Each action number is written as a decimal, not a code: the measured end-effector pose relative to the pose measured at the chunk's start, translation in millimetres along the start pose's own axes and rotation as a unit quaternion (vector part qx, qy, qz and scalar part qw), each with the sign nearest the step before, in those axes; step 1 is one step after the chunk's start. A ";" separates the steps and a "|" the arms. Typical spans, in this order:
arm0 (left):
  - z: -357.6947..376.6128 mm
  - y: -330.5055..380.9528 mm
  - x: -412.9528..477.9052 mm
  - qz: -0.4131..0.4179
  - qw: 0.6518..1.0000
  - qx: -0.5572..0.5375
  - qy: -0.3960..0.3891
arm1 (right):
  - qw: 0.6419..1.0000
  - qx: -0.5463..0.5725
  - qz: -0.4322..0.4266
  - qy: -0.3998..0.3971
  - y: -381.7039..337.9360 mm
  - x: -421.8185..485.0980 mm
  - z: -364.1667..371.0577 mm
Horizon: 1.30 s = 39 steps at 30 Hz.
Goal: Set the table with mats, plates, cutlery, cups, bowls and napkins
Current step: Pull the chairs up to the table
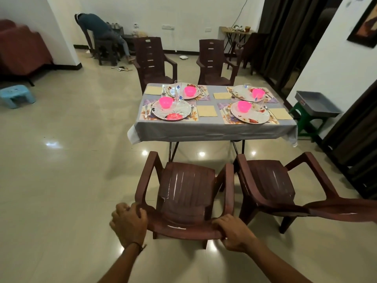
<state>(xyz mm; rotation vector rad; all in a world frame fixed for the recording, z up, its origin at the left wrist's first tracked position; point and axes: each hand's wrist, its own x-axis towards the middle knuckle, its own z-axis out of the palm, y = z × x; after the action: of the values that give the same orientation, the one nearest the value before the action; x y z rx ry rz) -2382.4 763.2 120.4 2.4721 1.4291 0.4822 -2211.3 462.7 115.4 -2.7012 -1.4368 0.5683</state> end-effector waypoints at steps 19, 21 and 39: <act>28.5 -20.5 38.1 0.363 0.915 0.122 -0.130 | 0.993 -0.022 -0.022 0.112 -10.8 33.1 4.6; 24.6 -15.6 30.2 0.350 0.921 0.116 -0.126 | 0.994 -0.034 -0.029 0.104 -3.5 36.5 2.0; 49.3 3.3 8.8 0.334 0.928 0.088 -0.139 | 0.991 0.003 0.098 0.088 15.8 42.8 -4.5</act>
<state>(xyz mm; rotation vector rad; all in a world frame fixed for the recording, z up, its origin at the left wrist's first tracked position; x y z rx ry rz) -2356.0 767.0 77.9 2.9910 0.5157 0.1033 -2175.6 488.8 103.6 -2.8235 -1.1352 0.3302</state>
